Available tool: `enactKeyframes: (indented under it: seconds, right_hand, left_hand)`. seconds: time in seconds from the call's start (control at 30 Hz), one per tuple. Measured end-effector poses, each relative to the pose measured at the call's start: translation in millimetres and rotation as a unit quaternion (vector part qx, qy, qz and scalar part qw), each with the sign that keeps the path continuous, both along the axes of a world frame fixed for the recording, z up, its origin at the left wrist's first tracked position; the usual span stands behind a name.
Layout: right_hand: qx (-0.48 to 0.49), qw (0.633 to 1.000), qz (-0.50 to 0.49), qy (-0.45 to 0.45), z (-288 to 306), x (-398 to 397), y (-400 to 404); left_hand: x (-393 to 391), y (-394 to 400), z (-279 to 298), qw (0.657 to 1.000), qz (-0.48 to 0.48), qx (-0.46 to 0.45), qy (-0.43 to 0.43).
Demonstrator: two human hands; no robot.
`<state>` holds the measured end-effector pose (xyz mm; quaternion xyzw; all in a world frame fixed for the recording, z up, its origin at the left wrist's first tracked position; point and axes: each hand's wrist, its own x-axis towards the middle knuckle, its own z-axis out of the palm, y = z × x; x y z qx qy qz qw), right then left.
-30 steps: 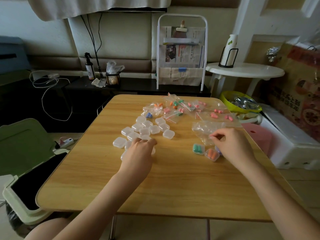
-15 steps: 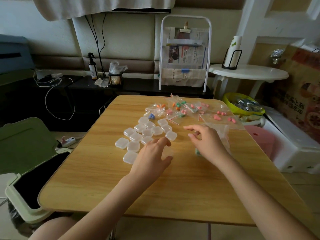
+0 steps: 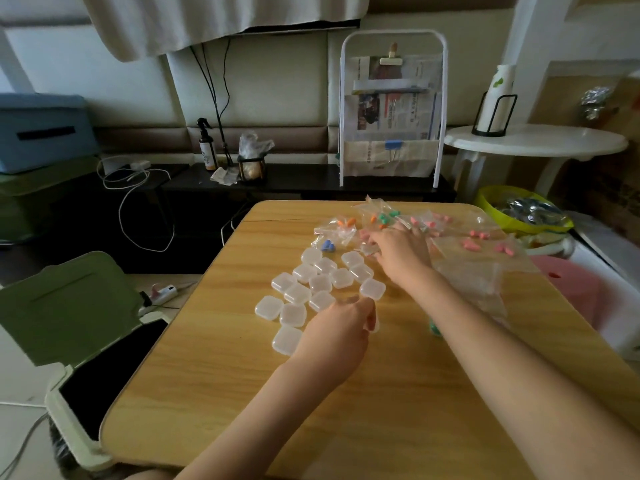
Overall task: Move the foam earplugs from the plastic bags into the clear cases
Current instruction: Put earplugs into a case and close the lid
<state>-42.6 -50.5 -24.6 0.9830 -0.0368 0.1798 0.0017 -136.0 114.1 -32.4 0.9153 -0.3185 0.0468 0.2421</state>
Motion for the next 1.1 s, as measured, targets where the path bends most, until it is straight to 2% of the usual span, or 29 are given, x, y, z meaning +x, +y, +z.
enactKeyframes:
  seconds: [0.07,0.2,0.33,0.4,0.47,0.57,0.67,0.83,0.93,1.03,1.1]
  right_hand:
    - [-0.004,1.000,-0.012,-0.006,-3.3,1.4,-1.0]
    - [0.064,0.995,0.004,-0.082,-4.2,1.2,-4.9]
    - [0.122,0.962,0.030,-0.243,10.0,-18.2,-3.5]
    - [0.166,0.943,0.055,-0.282,15.8,-34.0,0.0]
    - [0.248,0.922,0.091,-0.283,19.5,-54.1,5.6]
    - [0.353,0.890,0.129,-0.258,21.9,-95.9,17.4]
    - [0.422,0.871,0.161,-0.195,21.8,-134.0,28.6]
    - [0.474,0.842,0.171,-0.191,25.4,-158.1,30.8]
    - [0.491,0.833,0.174,-0.185,25.2,-164.1,29.2]
    - [0.478,0.840,0.174,-0.190,23.8,-169.2,26.8]
    - [0.467,0.846,0.171,-0.195,21.6,-170.9,25.1]
  left_hand:
    - [3.9,-0.5,-2.7,1.000,-0.011,0.002,-0.015]
    - [9.5,-1.0,-6.0,0.999,-0.023,-0.013,-0.032]
    - [8.9,-3.2,-2.1,0.992,0.022,-0.122,-0.009]
    - [7.5,-5.6,2.6,0.980,0.042,-0.197,-0.005]
    - [4.3,-7.1,10.3,0.958,0.054,-0.280,0.015]
    - [-5.2,-8.5,23.9,0.914,0.031,-0.393,0.094]
    - [-14.9,-10.6,28.1,0.886,-0.013,-0.445,0.129]
    - [-21.9,-12.6,22.8,0.862,-0.013,-0.477,0.170]
    - [-24.0,-13.8,21.7,0.839,0.004,-0.493,0.232]
    - [-25.5,-15.7,22.2,0.815,0.003,-0.485,0.317]
    - [-26.7,-17.4,21.7,0.815,-0.008,-0.474,0.333]
